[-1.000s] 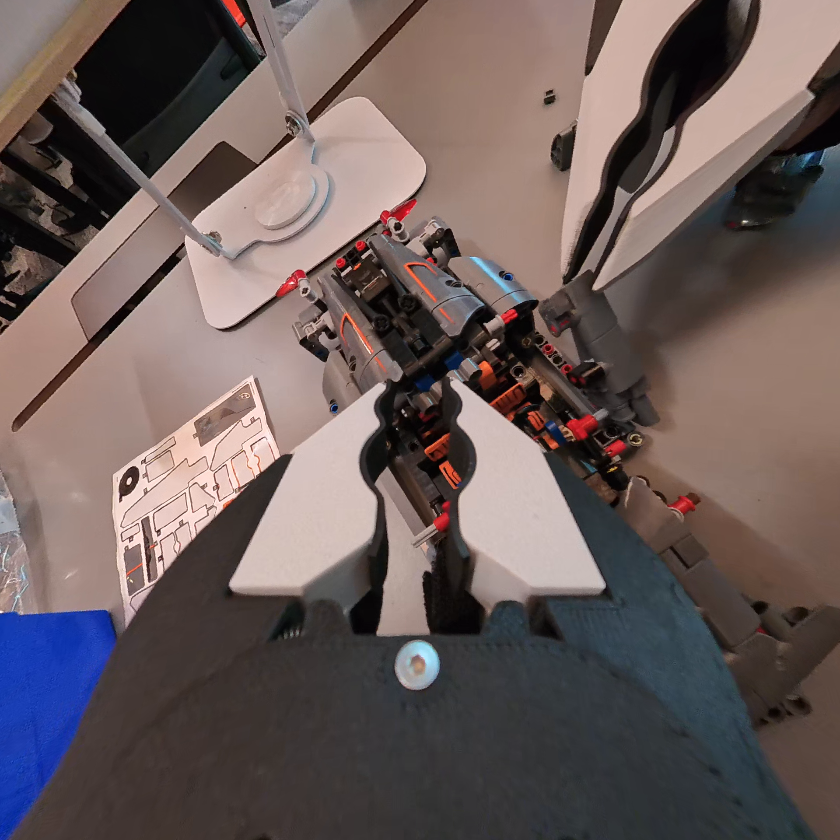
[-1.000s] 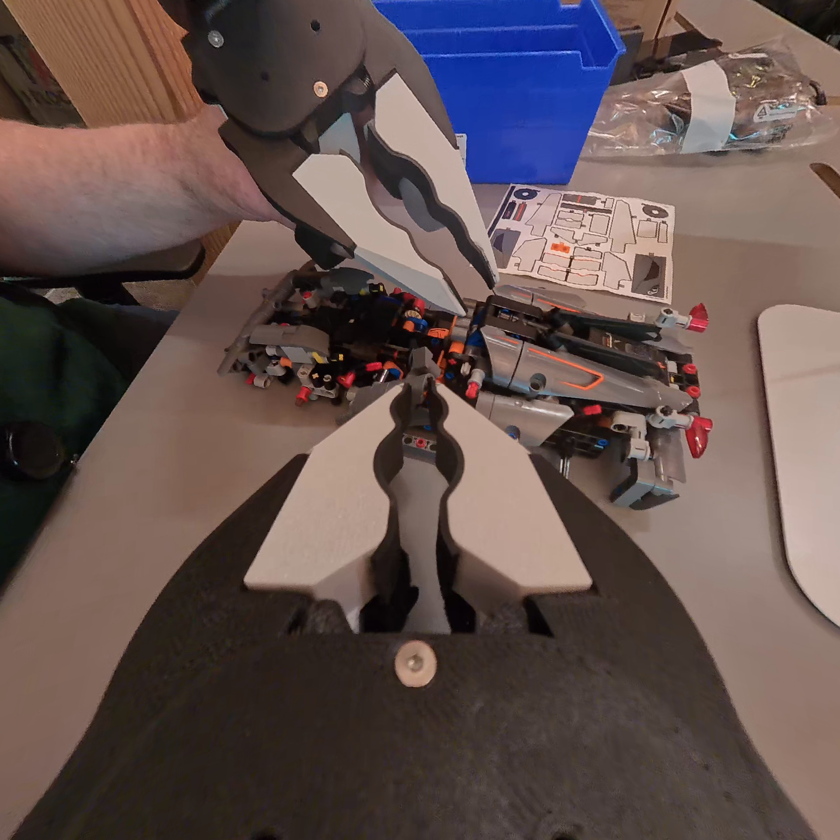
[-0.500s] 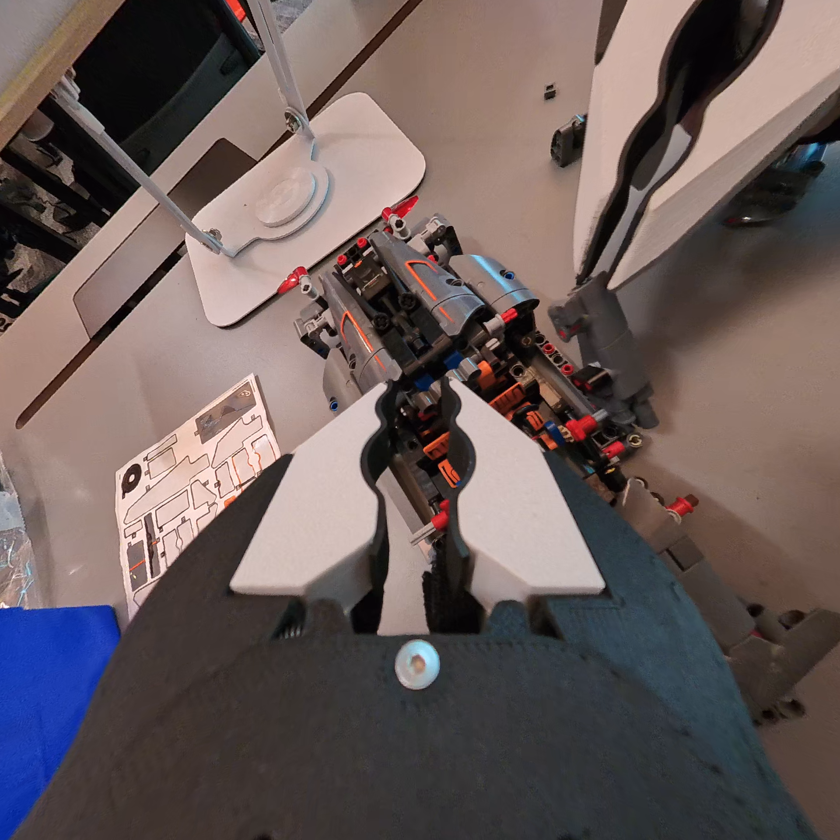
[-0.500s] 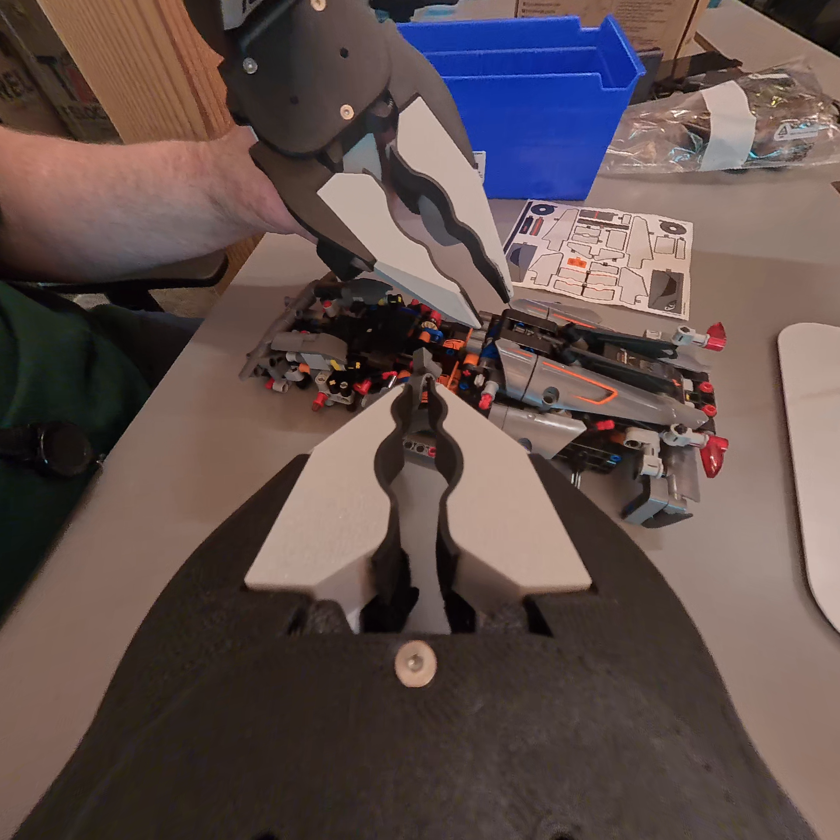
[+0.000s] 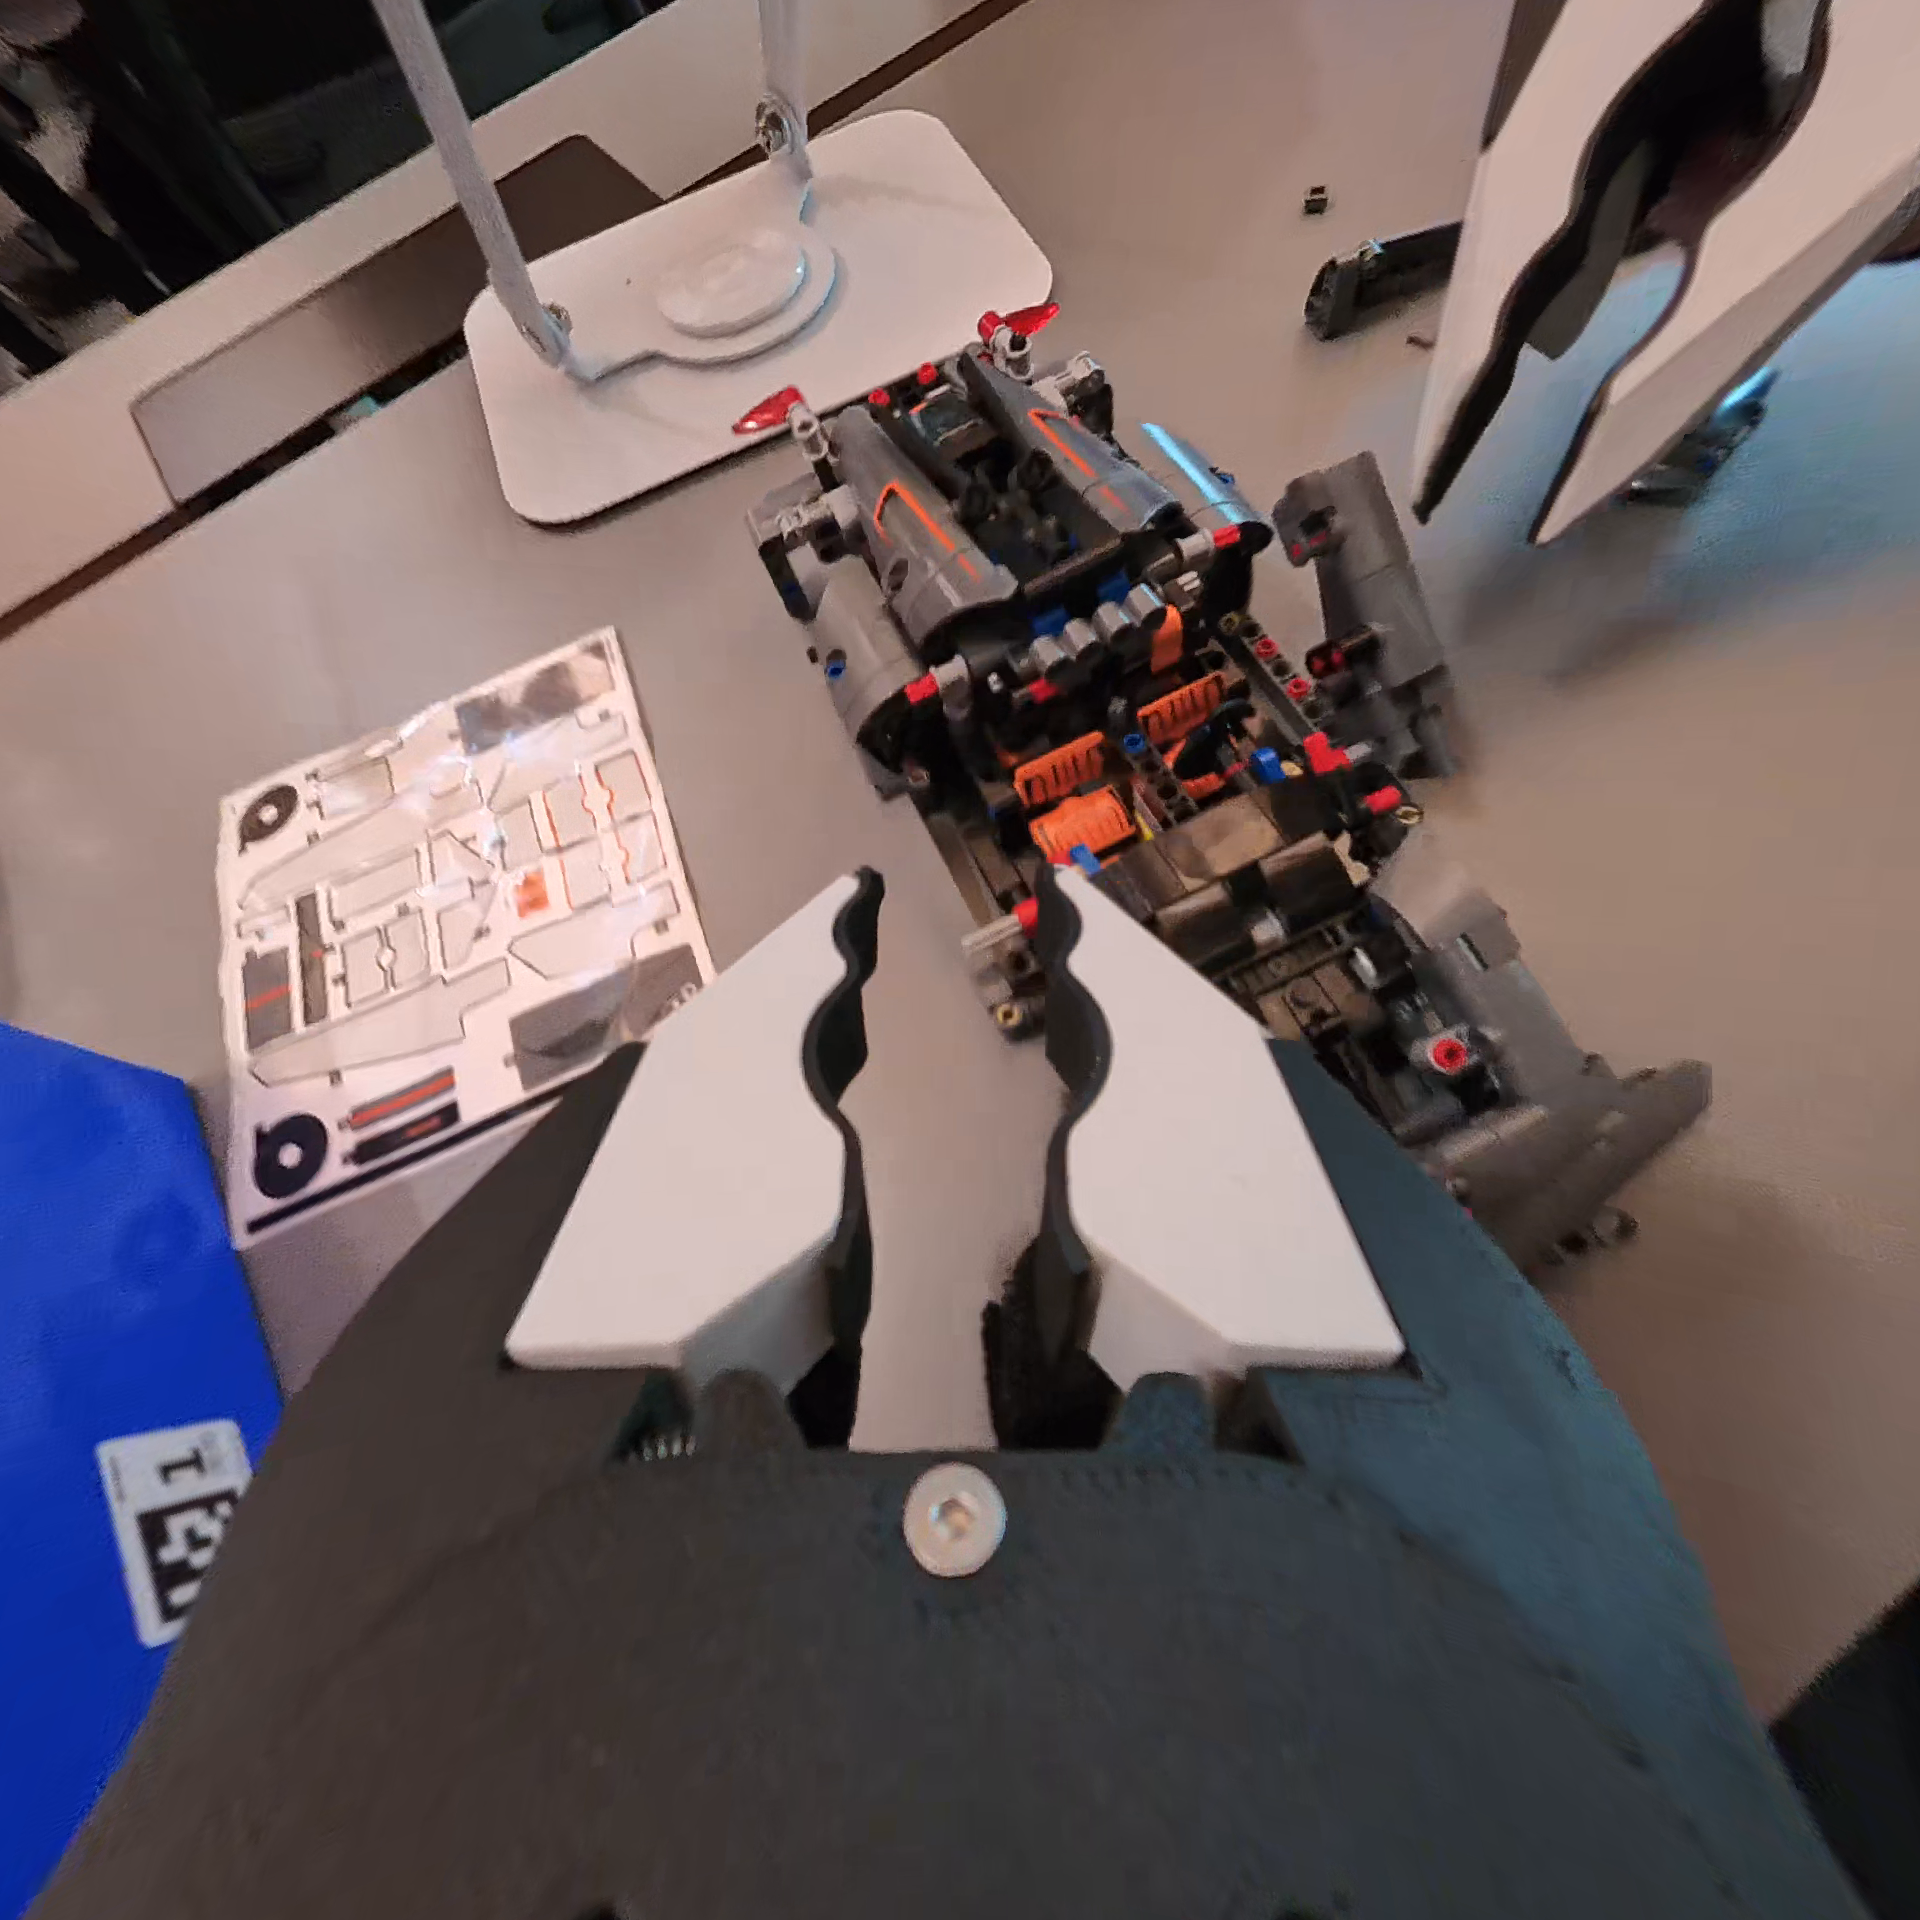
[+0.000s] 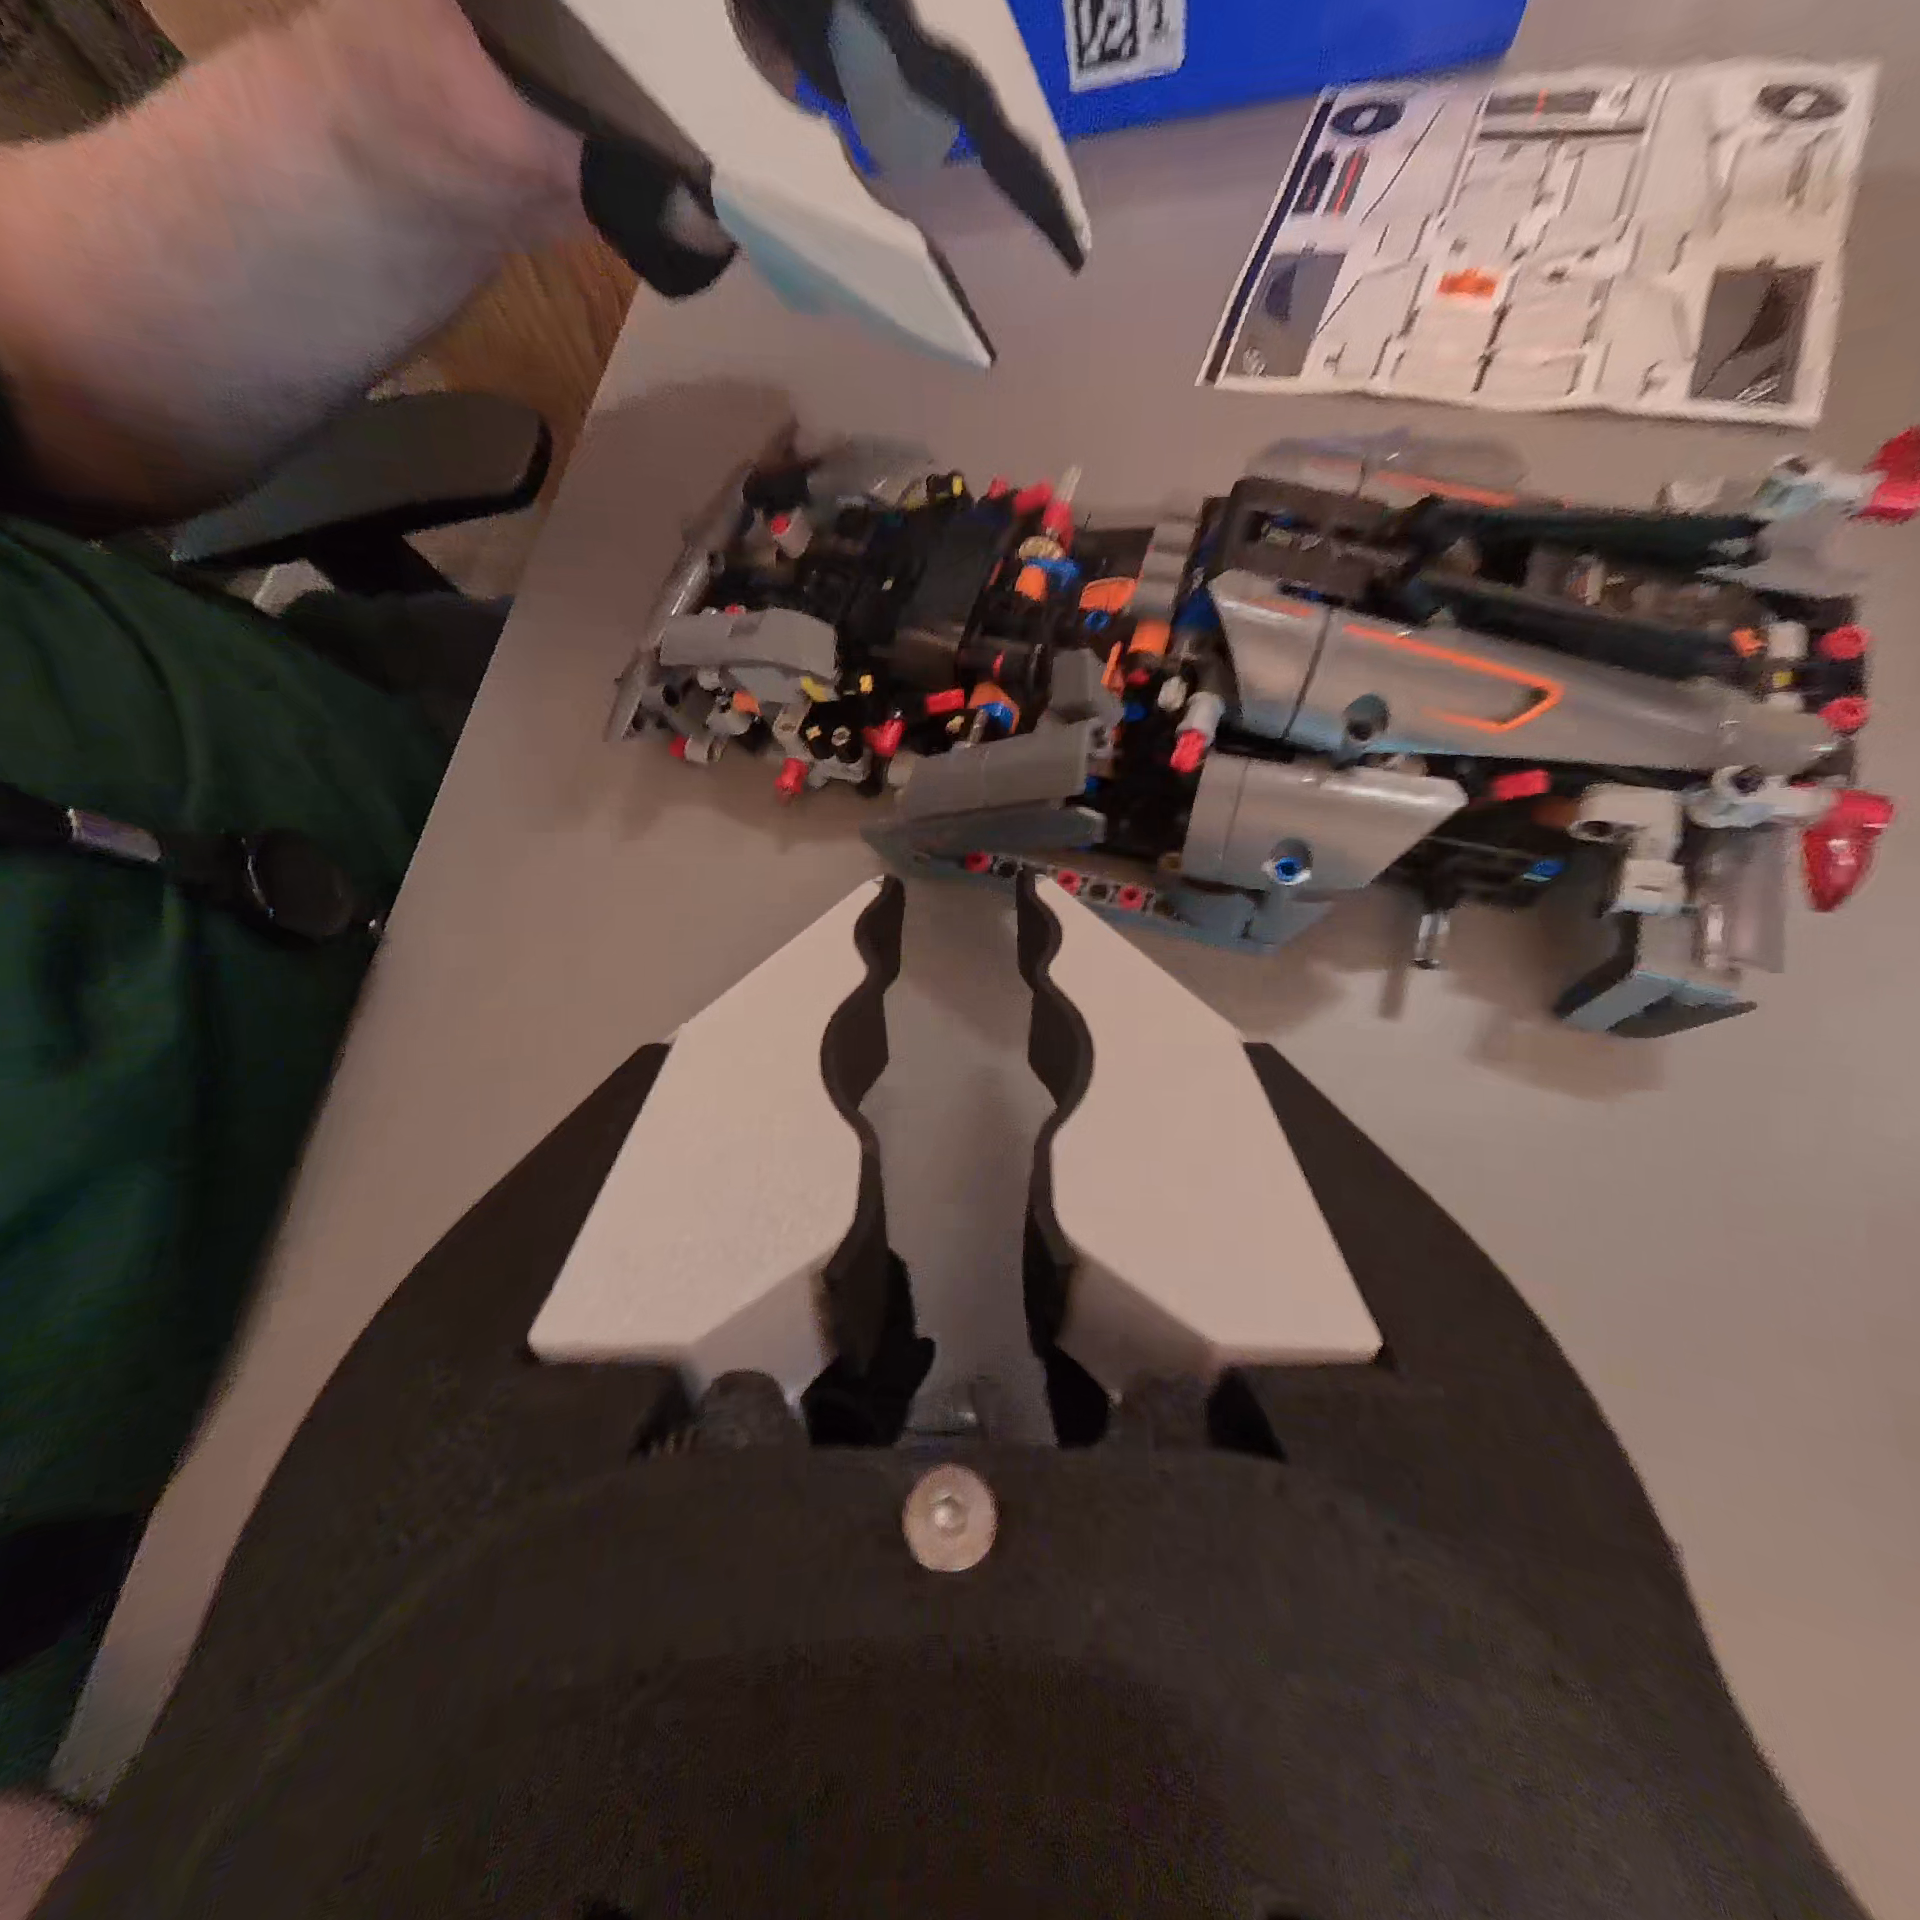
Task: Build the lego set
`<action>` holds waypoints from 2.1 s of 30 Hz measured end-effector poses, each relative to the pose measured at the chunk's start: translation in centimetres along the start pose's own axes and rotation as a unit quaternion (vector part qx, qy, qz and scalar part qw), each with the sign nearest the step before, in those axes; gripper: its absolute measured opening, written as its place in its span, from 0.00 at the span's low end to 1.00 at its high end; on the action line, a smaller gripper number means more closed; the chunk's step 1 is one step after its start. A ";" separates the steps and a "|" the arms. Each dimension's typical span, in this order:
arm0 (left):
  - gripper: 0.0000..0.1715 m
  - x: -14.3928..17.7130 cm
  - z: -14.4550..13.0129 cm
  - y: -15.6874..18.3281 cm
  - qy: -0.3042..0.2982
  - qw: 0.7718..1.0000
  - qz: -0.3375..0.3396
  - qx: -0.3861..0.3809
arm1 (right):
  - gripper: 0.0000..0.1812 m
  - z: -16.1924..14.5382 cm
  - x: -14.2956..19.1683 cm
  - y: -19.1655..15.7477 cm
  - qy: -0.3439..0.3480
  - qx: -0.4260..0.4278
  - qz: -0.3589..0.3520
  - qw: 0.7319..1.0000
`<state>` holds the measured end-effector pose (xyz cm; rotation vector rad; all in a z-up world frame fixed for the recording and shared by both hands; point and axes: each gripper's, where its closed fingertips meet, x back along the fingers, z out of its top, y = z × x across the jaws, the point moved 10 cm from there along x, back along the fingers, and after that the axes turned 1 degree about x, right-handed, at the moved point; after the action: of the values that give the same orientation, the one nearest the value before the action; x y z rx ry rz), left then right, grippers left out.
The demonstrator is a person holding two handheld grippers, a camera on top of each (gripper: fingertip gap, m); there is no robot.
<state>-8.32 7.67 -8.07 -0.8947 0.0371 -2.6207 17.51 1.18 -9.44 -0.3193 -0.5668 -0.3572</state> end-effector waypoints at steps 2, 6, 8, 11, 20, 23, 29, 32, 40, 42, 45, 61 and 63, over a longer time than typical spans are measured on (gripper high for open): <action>0.18 0.5 -0.7 -0.4 0.009 0.999 -0.021 0.026 | 0.14 -0.1 -0.8 -0.5 -0.028 -0.013 0.016 0.999; 0.23 0.3 -1.8 -0.8 0.006 0.994 -0.084 0.071 | 0.17 -0.3 -2.4 -1.2 -0.049 -0.071 -0.008 0.996; 0.25 -0.2 -2.3 -0.8 0.007 0.992 -0.103 0.079 | 0.14 -0.3 -3.0 -1.6 -0.037 -0.103 -0.018 0.994; 0.26 -1.0 -2.5 -0.8 0.011 0.986 -0.137 0.093 | 0.12 -0.3 -3.6 -2.2 -0.025 -0.123 -0.050 0.991; 0.21 -2.3 -3.0 -0.6 0.015 0.968 -0.219 0.120 | 0.06 -1.3 -4.0 -2.3 0.032 -0.197 -0.063 0.978; 0.24 -2.5 -3.1 -0.2 0.026 0.965 -0.227 0.127 | 0.06 -1.6 -4.2 -2.6 0.049 -0.213 -0.067 0.974; 0.22 -2.7 -3.4 -0.5 0.044 0.955 -0.251 0.150 | 0.06 -2.0 -4.4 -2.8 0.076 -0.223 -0.070 0.969; 0.21 -2.6 -3.4 -0.6 0.045 0.957 -0.244 0.147 | 0.06 -2.0 -4.5 -2.9 0.083 -0.220 -0.078 0.969; 0.21 -2.6 -3.5 -0.9 0.045 0.953 -0.253 0.161 | 0.06 -1.9 -4.7 -2.9 0.085 -0.218 -0.084 0.969; 0.20 -2.6 -3.5 -0.9 0.050 0.955 -0.247 0.160 | 0.06 -1.9 -4.7 -2.9 0.087 -0.219 -0.086 0.968; 0.22 -2.3 -3.6 -1.3 0.056 0.961 -0.217 0.162 | 0.07 -1.8 -4.8 -2.9 0.089 -0.221 -0.090 0.967; 0.25 -2.9 -3.8 -1.6 0.038 0.950 -0.242 0.192 | 0.07 -1.8 -5.0 -3.0 0.088 -0.225 -0.095 0.966; 0.25 -3.0 -3.8 -1.7 0.039 0.949 -0.242 0.196 | 0.07 -1.7 -5.1 -3.1 0.088 -0.225 -0.098 0.965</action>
<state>-8.98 9.90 -12.61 -0.7233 -0.7478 -2.9384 13.06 -1.02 -13.12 -0.6646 -0.3367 -0.7018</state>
